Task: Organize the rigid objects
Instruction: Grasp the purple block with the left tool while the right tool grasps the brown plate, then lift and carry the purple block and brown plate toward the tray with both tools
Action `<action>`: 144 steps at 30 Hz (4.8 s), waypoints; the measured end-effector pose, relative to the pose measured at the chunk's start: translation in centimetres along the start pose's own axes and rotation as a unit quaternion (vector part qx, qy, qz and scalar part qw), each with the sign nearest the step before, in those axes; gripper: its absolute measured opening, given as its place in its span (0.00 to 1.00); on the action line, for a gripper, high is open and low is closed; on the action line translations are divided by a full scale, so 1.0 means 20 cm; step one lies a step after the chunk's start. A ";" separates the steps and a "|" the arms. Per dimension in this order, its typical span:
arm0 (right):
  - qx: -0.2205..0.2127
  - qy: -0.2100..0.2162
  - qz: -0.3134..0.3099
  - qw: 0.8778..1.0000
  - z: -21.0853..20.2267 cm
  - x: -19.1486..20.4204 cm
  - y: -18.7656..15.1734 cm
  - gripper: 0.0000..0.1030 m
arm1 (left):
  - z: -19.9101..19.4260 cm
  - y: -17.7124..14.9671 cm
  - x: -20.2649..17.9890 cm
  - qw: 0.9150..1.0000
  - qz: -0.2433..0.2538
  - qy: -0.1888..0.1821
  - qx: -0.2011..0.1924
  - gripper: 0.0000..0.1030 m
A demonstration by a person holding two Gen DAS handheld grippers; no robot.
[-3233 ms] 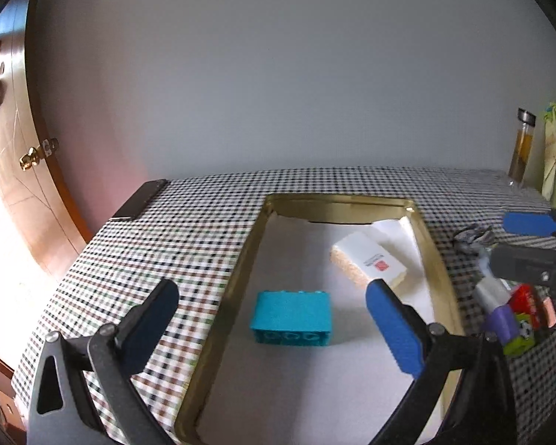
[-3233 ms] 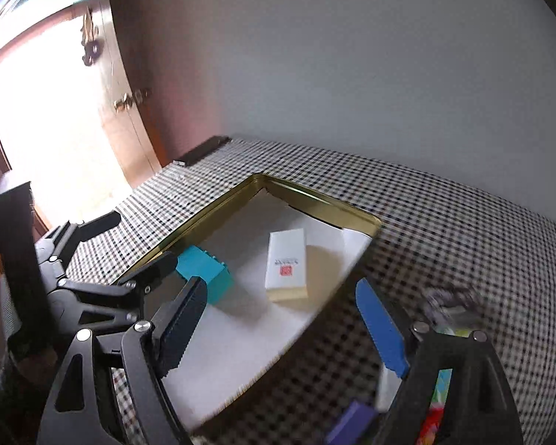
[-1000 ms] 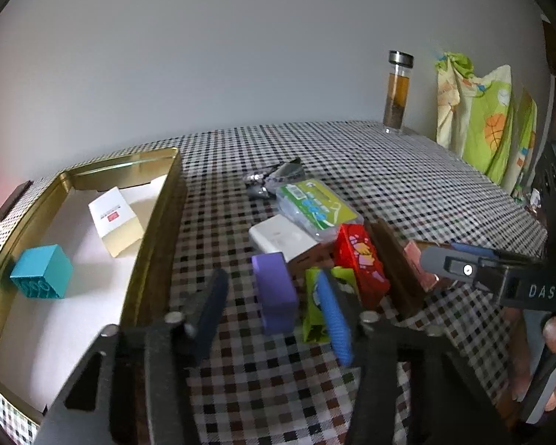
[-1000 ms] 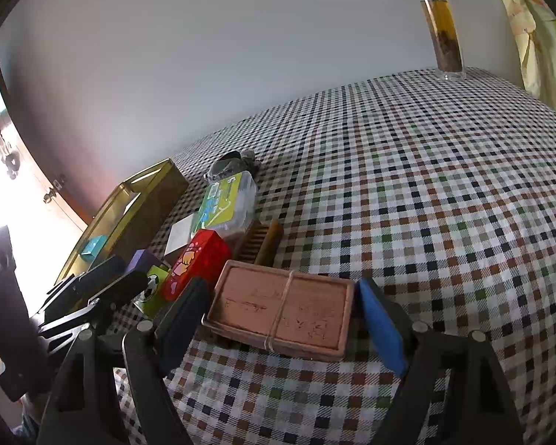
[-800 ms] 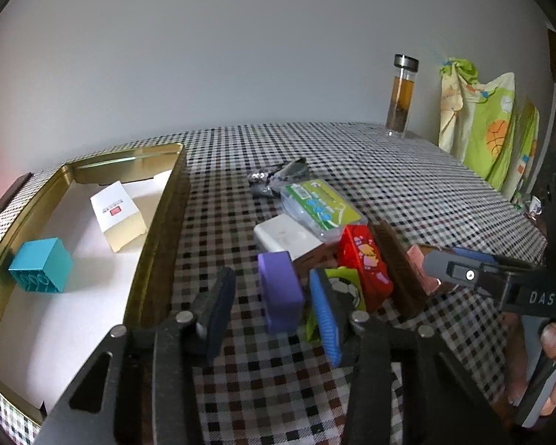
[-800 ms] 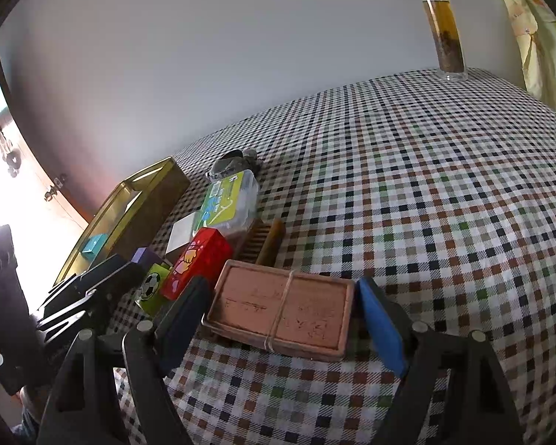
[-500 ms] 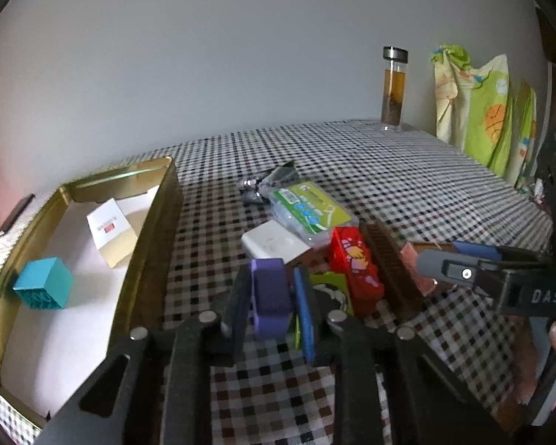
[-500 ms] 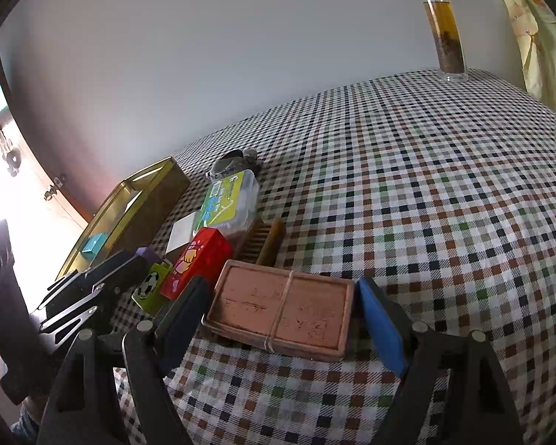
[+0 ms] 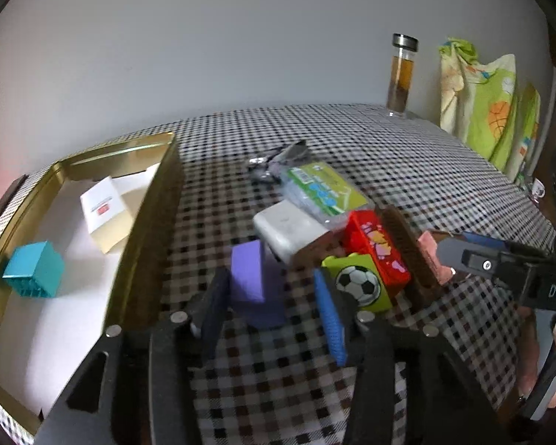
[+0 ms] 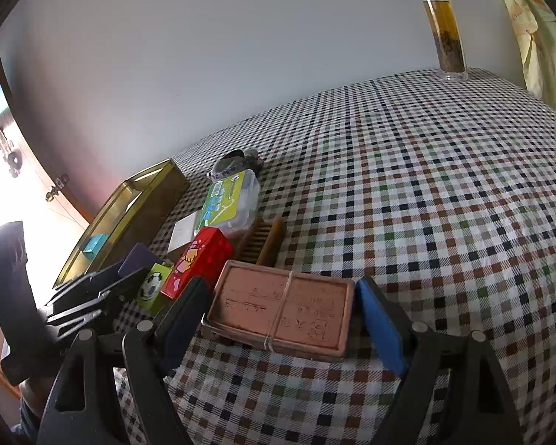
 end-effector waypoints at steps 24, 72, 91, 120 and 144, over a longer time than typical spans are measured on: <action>-0.010 0.000 -0.050 0.999 -0.01 0.07 -0.02 0.80 | -0.07 0.00 0.04 0.999 -0.024 0.006 -0.038 0.18; -0.237 -0.014 -0.099 0.966 -0.35 0.17 -0.11 0.79 | -0.29 -0.02 0.06 0.984 -0.025 0.039 -0.171 0.18; -0.275 -0.015 -0.104 0.956 -0.41 0.18 -0.13 0.79 | -0.38 -0.06 0.01 0.972 -0.002 0.060 -0.225 0.18; -0.321 -0.019 -0.129 0.938 -0.42 0.30 -0.16 0.79 | -0.48 -0.10 0.02 0.957 0.001 0.074 -0.281 0.18; -0.299 0.009 -0.166 0.940 -0.34 0.52 -0.21 0.79 | -0.54 -0.16 0.18 0.951 -0.016 0.113 -0.288 0.18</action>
Point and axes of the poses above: each gripper's, at about its wrist camera, not at the fingertips, and z roughly the way its jaws point, x to its left, y to its top, the point moved 1 cm from there along z, roughly the way its jaws point, and after that the axes turned 5 degrees about -x, right-handed, at the moved point
